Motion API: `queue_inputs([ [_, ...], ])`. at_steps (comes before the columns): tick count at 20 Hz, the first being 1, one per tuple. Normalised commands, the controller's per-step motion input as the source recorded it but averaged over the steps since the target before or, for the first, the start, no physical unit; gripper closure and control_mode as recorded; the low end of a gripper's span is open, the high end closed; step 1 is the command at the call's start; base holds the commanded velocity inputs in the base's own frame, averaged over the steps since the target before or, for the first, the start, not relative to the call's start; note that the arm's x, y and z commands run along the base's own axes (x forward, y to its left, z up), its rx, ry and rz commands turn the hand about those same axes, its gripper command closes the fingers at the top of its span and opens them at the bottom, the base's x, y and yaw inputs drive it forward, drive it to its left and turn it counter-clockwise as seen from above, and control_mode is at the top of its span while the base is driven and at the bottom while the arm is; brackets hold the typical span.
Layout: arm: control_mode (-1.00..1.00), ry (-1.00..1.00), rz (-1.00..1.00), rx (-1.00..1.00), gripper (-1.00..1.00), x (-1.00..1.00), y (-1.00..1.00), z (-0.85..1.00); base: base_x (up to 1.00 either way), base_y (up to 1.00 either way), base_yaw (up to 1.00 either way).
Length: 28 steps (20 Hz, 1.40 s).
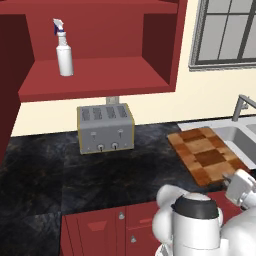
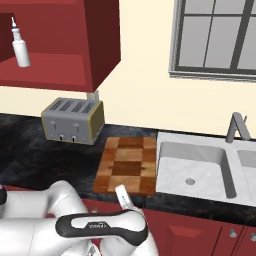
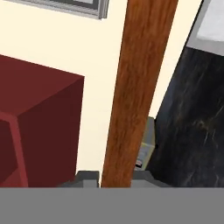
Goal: Move the cutting board and knife to the sink. Then move spray from the cabinet to the counter.
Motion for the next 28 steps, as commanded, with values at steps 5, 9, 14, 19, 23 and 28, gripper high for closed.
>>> queue_inputs([
  [5,-1.0,0.24,-0.23,-0.03,1.0,0.0,-0.39,0.55,0.0,0.0,0.0],
  [9,-1.0,0.3,-0.23,-0.09,1.0,0.0,-0.43,0.55,0.0,0.0,0.0],
  [14,-1.0,0.3,-0.22,-0.08,1.0,0.0,-0.52,0.54,0.0,0.0,0.0],
  [19,-1.0,0.26,-0.15,-0.01,1.0,0.0,-0.8,0.41,0.0,0.0,0.0],
  [23,-1.0,0.12,-0.04,0.02,1.0,0.0,-0.77,0.27,0.0,0.0,0.0],
  [28,-1.0,0.01,0.01,0.09,1.0,0.04,-0.55,0.02,0.0,0.0,0.0],
])
